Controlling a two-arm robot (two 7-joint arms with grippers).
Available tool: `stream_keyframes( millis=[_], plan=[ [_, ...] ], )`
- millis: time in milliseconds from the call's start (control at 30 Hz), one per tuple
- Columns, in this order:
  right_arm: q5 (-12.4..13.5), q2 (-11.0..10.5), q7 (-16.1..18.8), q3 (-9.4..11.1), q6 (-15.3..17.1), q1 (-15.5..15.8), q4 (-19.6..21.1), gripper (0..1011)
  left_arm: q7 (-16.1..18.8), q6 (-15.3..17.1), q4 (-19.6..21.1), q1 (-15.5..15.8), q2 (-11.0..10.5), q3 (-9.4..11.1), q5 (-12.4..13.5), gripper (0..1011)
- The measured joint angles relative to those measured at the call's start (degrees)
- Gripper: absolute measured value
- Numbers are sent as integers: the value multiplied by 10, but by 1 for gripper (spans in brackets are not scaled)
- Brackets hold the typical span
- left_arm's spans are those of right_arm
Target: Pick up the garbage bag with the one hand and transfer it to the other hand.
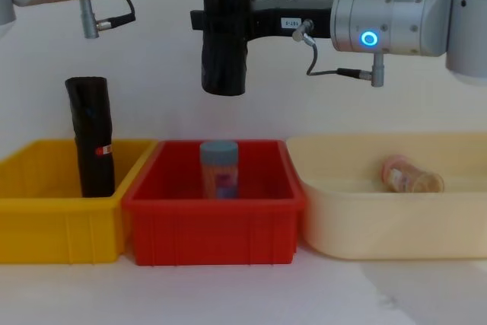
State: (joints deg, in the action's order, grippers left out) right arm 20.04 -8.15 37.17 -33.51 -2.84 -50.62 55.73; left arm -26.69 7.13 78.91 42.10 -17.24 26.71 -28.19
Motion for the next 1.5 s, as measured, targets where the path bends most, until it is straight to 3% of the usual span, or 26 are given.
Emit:
stream_keyframes(
  millis=[300, 633, 833, 1500],
  plan=[
    [0, 1, 0, 0, -1, -1, -1, 505, 0, 0, 0, 0, 0, 0, 0, 568],
    [-4, 1, -2, 0, 0, -1, 0, 503, 0, 0, 0, 0, 0, 0, 0, 859],
    [-15, -5, -23, 2, 9, 2, 8, 503, 0, 0, 0, 0, 0, 0, 0, 1001],
    [-60, -47, -116, 26, 87, 12, 49, 503, 0, 0, 0, 0, 0, 0, 0, 1002]
  ],
)
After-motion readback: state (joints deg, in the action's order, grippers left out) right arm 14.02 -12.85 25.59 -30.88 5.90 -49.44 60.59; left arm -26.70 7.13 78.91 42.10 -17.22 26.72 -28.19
